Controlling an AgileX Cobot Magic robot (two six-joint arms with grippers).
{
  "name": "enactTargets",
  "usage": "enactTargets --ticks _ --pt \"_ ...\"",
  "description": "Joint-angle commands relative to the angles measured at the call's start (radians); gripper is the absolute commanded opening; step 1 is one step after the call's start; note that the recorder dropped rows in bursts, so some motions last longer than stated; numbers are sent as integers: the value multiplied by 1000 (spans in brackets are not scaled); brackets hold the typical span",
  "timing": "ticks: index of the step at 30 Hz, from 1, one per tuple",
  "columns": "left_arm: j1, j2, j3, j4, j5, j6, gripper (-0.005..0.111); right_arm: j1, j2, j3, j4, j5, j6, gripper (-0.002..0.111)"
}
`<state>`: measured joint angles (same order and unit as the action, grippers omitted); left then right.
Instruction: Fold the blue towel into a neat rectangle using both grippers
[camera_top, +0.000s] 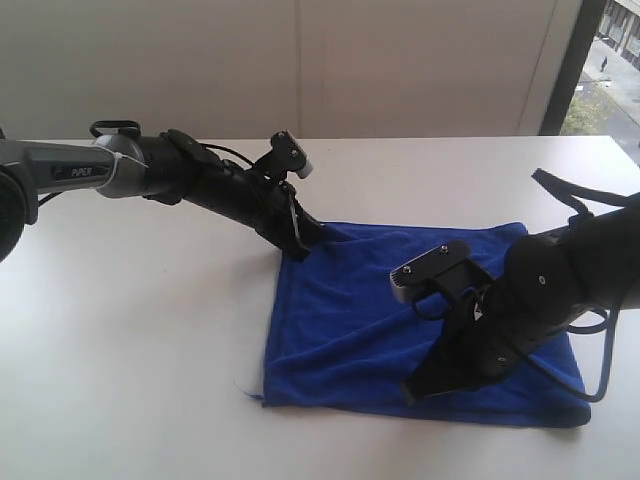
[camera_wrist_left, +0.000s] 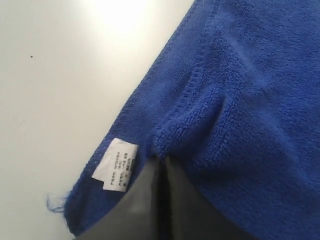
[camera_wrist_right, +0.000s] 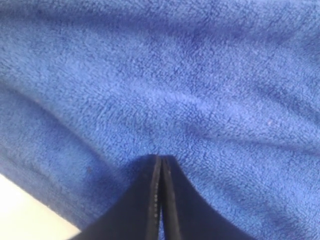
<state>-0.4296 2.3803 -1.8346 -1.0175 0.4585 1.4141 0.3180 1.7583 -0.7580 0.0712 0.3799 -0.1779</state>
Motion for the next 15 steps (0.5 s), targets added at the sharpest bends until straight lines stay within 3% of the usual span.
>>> enactTargets --ticks 1,15 --pt "-1 -31 -6 -14 -15 2 0 13 71 41 33 92 4 0" --pt "-1 -34 -6 -5 -115 3 0 13 71 41 33 106 4 0"
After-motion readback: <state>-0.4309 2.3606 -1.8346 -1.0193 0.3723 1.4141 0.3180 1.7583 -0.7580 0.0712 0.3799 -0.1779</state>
